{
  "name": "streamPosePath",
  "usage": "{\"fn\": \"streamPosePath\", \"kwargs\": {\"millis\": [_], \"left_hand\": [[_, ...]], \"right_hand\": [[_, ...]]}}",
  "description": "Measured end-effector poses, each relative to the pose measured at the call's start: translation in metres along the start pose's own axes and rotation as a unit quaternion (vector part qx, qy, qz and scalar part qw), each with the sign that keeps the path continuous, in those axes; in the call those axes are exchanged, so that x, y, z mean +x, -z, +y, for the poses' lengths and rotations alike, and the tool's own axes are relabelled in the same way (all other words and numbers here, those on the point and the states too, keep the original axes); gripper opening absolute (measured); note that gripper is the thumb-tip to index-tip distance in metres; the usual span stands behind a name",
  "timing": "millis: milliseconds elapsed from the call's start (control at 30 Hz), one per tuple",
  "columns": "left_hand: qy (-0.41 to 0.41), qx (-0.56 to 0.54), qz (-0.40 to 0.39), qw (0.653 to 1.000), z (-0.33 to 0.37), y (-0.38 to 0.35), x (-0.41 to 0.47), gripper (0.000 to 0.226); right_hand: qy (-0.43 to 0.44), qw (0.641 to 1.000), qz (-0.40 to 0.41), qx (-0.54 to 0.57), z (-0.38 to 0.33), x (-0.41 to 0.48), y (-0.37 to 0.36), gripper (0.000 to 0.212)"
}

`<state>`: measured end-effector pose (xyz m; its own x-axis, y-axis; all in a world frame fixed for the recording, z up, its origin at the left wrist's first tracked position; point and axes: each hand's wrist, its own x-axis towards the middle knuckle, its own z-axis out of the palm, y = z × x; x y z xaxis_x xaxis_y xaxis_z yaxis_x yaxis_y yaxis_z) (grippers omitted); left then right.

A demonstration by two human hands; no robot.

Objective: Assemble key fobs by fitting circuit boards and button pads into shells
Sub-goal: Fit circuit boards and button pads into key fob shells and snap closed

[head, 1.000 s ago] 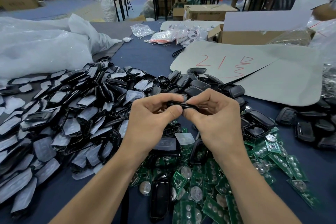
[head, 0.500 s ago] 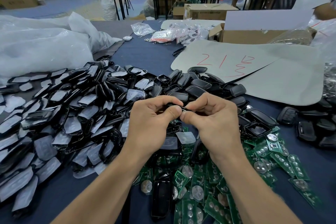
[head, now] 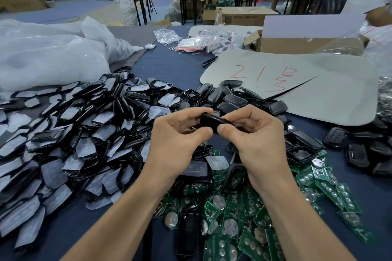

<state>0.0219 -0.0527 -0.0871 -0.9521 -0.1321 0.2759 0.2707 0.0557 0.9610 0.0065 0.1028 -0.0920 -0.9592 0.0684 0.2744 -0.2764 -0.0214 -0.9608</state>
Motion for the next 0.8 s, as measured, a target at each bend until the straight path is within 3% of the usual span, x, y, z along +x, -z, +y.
{"fn": "streamPosePath", "kwargs": {"millis": [300, 433, 567, 800], "left_hand": [[-0.015, -0.033, -0.015, 0.999, 0.0037, 0.0026, -0.0007, 0.046], [-0.013, -0.029, -0.068, 0.997, 0.0048, 0.0061, 0.0007, 0.059], [0.003, -0.014, -0.056, 0.998, 0.0043, 0.0063, 0.0014, 0.057], [0.013, 0.016, -0.037, 0.999, 0.0036, 0.0051, 0.001, 0.053]], "right_hand": [[-0.075, 0.991, -0.038, 0.1, -0.0011, 0.0011, -0.0031, 0.032], [-0.165, 0.962, -0.081, 0.201, -0.002, 0.0015, -0.002, 0.033], [-0.209, 0.936, -0.128, 0.254, -0.0045, 0.0011, -0.0028, 0.02], [-0.217, 0.944, -0.158, 0.194, -0.0038, 0.0021, 0.0004, 0.021]]}}
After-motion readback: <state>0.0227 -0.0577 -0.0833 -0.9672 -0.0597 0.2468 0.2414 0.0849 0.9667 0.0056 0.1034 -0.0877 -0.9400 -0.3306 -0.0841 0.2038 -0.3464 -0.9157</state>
